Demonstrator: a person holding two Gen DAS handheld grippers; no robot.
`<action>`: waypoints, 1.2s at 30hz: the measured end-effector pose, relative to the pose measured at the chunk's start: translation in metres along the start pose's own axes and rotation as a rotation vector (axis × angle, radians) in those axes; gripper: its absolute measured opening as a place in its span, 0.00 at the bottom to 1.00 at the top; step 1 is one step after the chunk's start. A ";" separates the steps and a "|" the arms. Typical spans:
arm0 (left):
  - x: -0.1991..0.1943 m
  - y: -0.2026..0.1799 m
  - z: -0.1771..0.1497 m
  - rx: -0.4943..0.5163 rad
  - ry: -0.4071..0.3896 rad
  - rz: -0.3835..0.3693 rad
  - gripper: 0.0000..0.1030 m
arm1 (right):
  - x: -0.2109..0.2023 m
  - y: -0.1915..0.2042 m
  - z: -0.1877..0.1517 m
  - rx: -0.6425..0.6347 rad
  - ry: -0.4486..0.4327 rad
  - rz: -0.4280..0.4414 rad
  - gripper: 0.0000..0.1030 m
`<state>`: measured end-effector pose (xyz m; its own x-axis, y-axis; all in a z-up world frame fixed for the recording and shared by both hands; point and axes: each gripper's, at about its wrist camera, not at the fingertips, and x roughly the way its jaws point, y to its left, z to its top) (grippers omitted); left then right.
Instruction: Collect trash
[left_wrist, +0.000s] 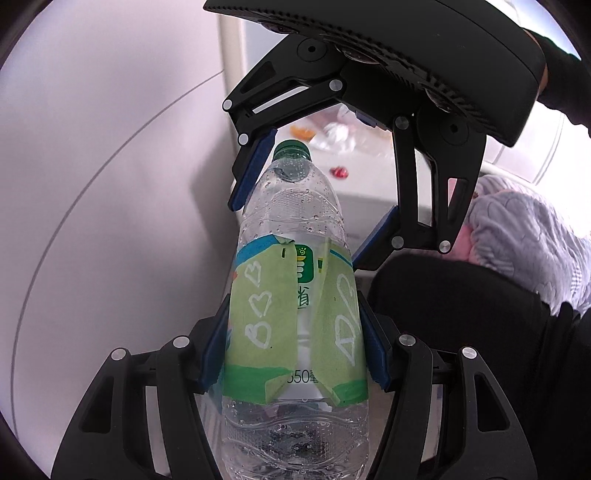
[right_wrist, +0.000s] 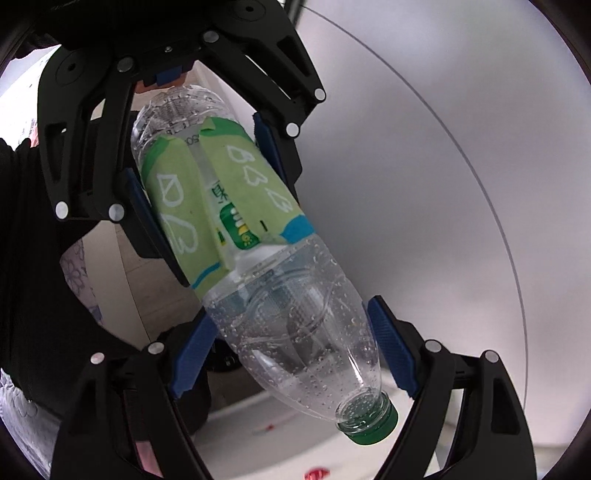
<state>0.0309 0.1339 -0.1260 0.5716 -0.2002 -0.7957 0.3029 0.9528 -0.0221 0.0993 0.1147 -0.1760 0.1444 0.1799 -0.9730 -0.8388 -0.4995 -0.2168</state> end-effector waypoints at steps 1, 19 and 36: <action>0.000 0.005 -0.010 -0.016 0.007 0.000 0.58 | 0.002 0.006 0.006 -0.002 0.000 0.007 0.76; 0.060 0.057 -0.101 -0.149 0.117 -0.077 0.58 | 0.104 0.009 0.048 -0.044 0.019 0.184 0.75; 0.166 0.097 -0.179 -0.257 0.201 -0.208 0.58 | 0.226 0.000 0.034 -0.023 0.086 0.333 0.75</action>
<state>0.0189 0.2334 -0.3687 0.3492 -0.3707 -0.8606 0.1809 0.9278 -0.3262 0.1139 0.1841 -0.3935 -0.0903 -0.0680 -0.9936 -0.8354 -0.5379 0.1127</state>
